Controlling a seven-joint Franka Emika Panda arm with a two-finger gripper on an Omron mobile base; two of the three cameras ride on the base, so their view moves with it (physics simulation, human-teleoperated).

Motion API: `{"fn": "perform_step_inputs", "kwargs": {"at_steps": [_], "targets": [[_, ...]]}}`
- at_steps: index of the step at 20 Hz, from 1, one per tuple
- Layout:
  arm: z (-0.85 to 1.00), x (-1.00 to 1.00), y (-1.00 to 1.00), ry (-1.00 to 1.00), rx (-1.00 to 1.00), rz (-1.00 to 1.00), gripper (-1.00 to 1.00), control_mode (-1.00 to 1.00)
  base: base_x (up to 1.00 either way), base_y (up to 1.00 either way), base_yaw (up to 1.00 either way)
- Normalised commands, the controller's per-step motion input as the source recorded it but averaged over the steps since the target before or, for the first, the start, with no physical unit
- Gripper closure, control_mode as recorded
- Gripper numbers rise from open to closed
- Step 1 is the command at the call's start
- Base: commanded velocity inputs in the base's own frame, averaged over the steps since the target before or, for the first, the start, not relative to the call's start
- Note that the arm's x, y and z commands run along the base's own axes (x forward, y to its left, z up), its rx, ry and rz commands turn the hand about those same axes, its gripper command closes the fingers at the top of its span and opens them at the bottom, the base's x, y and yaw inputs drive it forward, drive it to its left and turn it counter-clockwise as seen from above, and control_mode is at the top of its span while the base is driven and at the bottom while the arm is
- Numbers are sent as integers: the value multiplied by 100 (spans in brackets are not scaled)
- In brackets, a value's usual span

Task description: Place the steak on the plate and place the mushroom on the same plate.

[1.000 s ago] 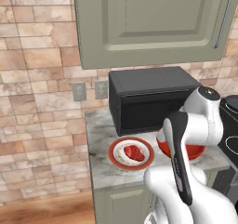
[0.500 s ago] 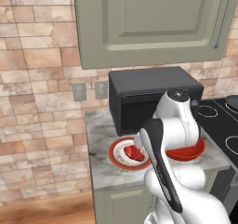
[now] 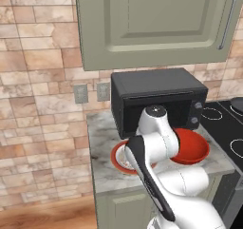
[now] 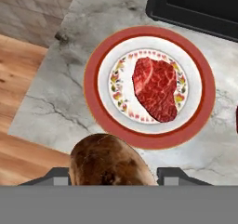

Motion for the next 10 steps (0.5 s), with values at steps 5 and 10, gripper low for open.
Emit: {"fn": "perform_step_inputs", "kwargs": {"at_steps": [5,10], "targets": [[-46,50,9,0,0,0,100,-100,0,0,0],[-18,47,0,-1,0,0,100,-100,0,0,0]]}}
